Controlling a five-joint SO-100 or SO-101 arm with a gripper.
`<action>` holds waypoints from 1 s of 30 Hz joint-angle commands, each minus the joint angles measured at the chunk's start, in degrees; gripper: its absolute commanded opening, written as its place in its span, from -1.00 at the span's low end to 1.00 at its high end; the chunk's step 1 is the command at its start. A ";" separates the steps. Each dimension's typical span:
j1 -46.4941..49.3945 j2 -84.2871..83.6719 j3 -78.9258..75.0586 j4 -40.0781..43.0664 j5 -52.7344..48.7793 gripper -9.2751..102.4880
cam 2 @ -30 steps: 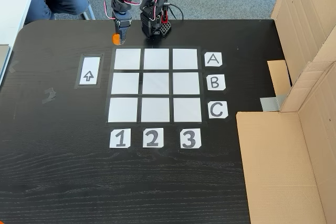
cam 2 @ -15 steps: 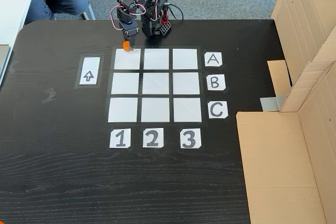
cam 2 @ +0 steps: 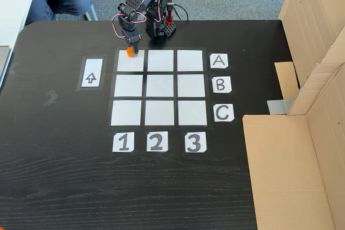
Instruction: Pick up the round, orange token and place it in the grid on square A1.
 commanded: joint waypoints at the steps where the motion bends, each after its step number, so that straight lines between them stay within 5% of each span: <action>1: 0.09 -0.88 -1.05 -1.32 0.18 -0.69; 30: 0.35 -9.40 -5.36 -6.15 0.53 -0.69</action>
